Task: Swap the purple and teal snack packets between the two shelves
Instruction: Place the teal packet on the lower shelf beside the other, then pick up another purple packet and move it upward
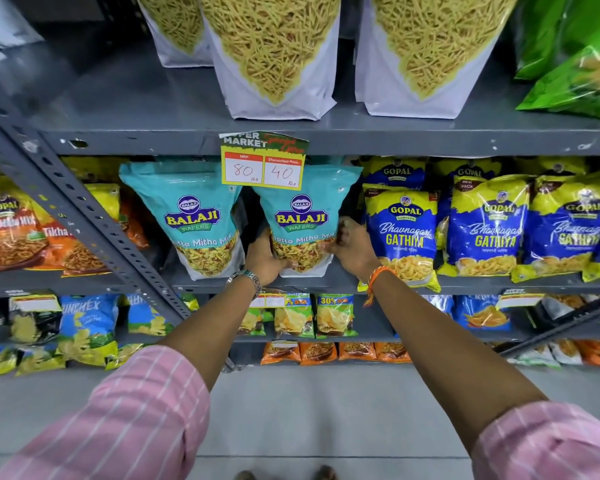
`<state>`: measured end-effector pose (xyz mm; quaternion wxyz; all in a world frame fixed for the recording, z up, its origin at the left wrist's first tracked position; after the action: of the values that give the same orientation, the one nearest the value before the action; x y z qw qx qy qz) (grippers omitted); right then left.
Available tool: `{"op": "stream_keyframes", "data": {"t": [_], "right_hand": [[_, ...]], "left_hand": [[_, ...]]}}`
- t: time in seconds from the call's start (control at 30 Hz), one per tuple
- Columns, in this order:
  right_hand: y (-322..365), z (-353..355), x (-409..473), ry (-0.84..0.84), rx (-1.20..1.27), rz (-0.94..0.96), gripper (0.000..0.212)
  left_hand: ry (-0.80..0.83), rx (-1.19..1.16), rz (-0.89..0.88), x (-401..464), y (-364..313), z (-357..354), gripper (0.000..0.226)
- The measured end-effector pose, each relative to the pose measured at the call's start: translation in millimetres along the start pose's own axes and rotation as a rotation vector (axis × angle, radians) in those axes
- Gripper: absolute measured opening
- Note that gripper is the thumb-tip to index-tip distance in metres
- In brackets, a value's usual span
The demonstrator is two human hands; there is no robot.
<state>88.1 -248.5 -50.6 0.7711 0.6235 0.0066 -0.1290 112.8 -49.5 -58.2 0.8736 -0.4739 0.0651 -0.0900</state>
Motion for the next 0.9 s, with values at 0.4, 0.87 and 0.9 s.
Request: {"op": "stream_keyframes", "data": {"t": [0.4,0.87,0.9], "right_hand": [[36,16,-82,-0.412,0.144,0.053,0.058],[259,-1,-137,-0.553,-0.014,0.625,0.062],[265,-2,-130,-0.537,-0.042,0.635,0.065]], "left_hand": [[-0.258,-0.193,0.031,-60,-3,21,0.086],[-0.590,-0.295,-0.574,-82,-189,186,0.060],[-0.539,-0.287,-0.541,-70,-195,192,0.072]]}}
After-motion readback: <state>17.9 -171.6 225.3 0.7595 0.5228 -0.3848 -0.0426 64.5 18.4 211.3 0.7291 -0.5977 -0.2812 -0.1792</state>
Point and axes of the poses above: each hand's wrist, its own x-axis towards the middle knuckle, its own z-axis out of the back of the hand, y = z × x, the point moved 6 cm from there along x, towards the middle knuckle, and after that the axes turned 5 degrees about -z, right-handed, at the moved point
